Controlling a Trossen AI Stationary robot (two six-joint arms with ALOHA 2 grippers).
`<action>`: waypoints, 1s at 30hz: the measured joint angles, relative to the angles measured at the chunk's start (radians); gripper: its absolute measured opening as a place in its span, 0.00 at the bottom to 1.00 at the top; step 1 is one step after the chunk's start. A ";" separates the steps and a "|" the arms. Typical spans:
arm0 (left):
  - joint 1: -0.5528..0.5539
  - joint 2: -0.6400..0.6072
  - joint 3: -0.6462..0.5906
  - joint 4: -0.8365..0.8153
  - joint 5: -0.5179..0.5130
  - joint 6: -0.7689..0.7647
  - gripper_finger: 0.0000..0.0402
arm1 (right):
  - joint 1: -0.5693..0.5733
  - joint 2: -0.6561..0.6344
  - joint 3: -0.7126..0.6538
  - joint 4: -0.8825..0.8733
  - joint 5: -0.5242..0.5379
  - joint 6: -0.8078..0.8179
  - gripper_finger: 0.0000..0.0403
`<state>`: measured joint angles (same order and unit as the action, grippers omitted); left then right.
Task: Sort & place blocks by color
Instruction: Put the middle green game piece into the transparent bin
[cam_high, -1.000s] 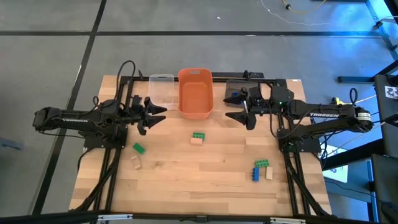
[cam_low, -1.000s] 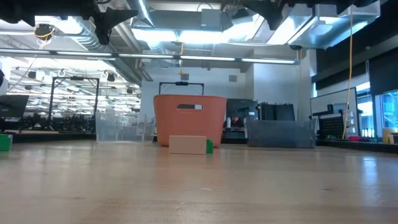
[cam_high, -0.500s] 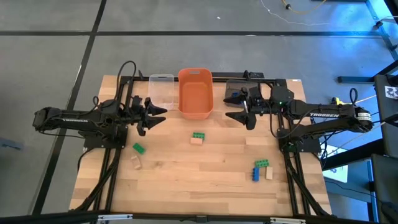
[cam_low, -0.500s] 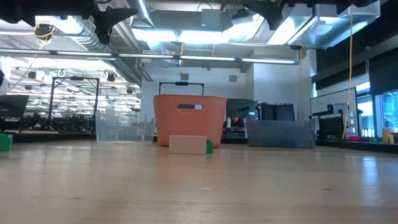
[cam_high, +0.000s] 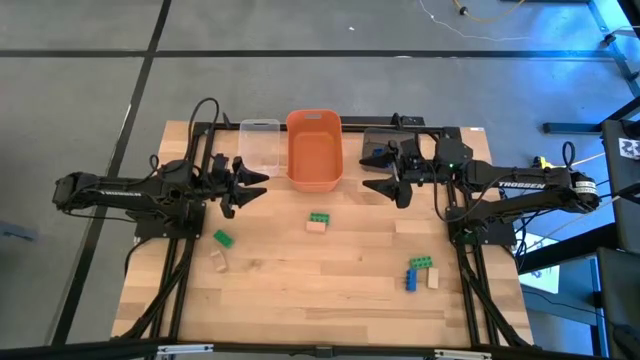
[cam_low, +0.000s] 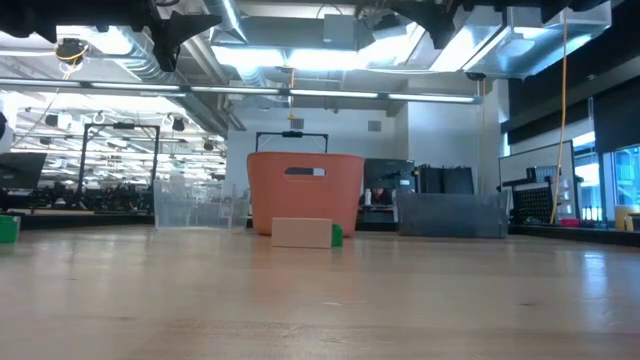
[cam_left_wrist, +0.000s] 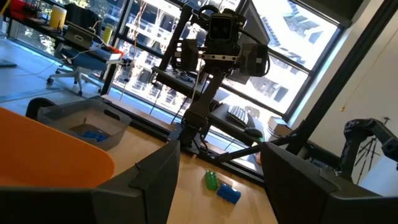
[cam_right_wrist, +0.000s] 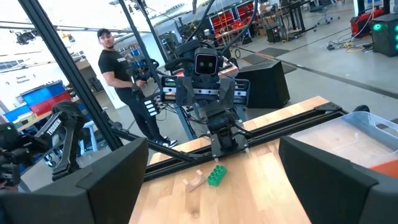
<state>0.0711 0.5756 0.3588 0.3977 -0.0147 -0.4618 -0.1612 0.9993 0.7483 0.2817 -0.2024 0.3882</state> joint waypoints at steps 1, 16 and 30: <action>0.000 0.000 0.000 0.000 0.000 0.000 0.54 | 0.000 0.000 0.000 0.001 0.000 0.003 0.90; 0.000 0.000 0.000 -0.029 0.032 -0.034 0.54 | 0.000 0.000 0.000 0.005 0.000 0.026 0.90; -0.303 0.256 0.353 -0.943 0.038 -0.001 0.54 | 0.000 0.000 0.000 -0.012 0.000 0.026 0.90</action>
<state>-0.2319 0.8313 0.7113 -0.5449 0.0234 -0.4628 -0.1616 0.9993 0.7480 0.2701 -0.2024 0.4145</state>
